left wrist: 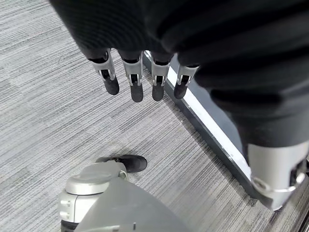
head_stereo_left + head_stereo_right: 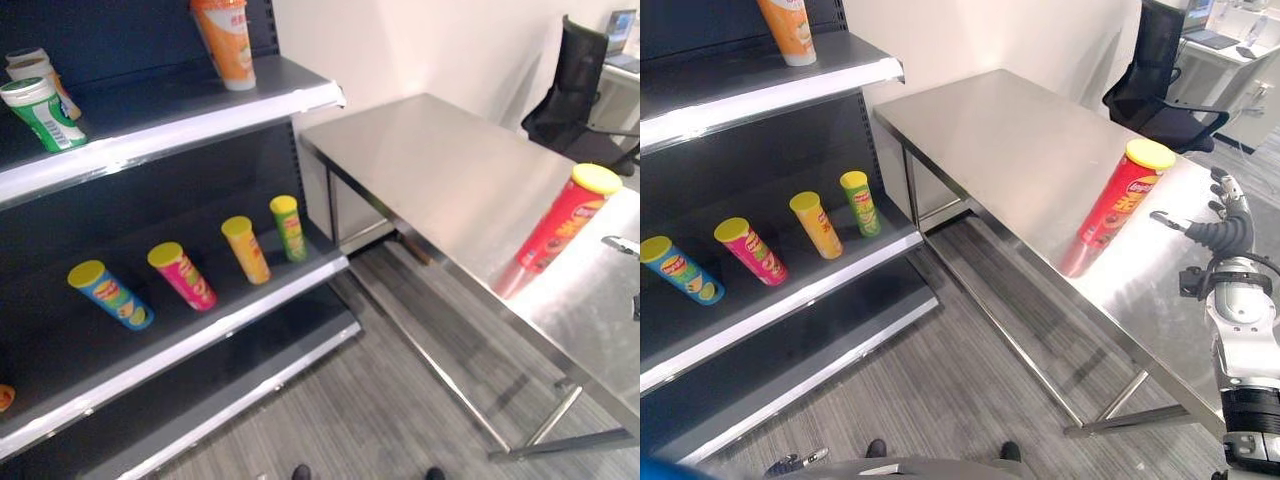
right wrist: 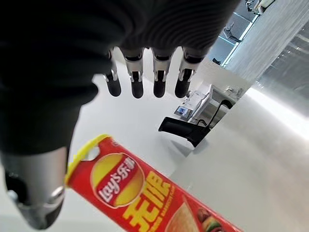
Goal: Put the goods on the table back onto the shelves and tidy them up.
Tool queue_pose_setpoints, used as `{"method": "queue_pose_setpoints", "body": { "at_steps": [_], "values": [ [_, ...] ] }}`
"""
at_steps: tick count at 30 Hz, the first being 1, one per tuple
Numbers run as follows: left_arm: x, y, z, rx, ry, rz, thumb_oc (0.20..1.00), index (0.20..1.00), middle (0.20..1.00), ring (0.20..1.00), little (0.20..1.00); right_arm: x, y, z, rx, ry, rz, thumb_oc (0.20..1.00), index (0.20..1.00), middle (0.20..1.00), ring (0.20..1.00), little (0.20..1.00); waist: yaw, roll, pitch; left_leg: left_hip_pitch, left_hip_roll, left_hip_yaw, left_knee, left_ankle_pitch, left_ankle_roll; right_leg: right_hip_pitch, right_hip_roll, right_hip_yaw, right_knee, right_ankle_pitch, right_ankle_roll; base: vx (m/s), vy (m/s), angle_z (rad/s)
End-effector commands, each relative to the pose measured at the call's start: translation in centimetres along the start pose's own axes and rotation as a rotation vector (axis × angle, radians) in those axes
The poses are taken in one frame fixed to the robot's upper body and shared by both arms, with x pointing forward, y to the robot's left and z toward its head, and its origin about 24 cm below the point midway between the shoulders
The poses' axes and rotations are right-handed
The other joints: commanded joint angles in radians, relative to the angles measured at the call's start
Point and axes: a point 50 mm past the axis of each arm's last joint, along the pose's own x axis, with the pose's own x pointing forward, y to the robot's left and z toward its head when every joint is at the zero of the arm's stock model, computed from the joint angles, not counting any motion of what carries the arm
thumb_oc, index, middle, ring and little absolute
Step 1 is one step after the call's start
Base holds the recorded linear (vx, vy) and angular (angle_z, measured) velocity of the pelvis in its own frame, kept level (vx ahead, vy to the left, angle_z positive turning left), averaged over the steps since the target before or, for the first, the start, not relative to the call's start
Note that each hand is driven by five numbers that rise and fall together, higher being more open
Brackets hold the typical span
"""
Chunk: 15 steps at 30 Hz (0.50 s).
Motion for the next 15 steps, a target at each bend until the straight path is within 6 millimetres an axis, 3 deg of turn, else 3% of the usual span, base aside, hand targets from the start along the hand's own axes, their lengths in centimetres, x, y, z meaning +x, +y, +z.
{"method": "queue_pose_setpoints", "body": {
  "at_steps": [1, 15],
  "values": [
    [0.4, 2.1, 1.6, 0.022, -0.015, 0.072, 1.000, 1.000, 1.000, 1.000, 1.000, 1.7, -1.8, 3.0, -0.020, -0.122, -0.088, 1.000, 1.000, 1.000, 1.000, 1.000, 0.015, -0.047, 0.026, 0.004, -0.067, 0.055, 0.004, -0.048, 0.034, 0.068, 0.134, -0.075, 0.017, -0.144, -0.101, 0.03, -0.033, 0.18],
    [0.3, 2.1, 0.8, 0.049, 0.010, 0.071, 1.000, 1.000, 1.000, 1.000, 1.000, 4.3, -1.3, 3.1, 0.024, -0.066, -0.095, 1.000, 1.000, 1.000, 1.000, 1.000, 0.038, -0.042, 0.019, 0.002, -0.074, 0.040, 0.004, -0.048, 0.033, 0.072, 0.130, -0.088, 0.017, -0.147, -0.100, 0.00, -0.003, 0.02]
  ]
}}
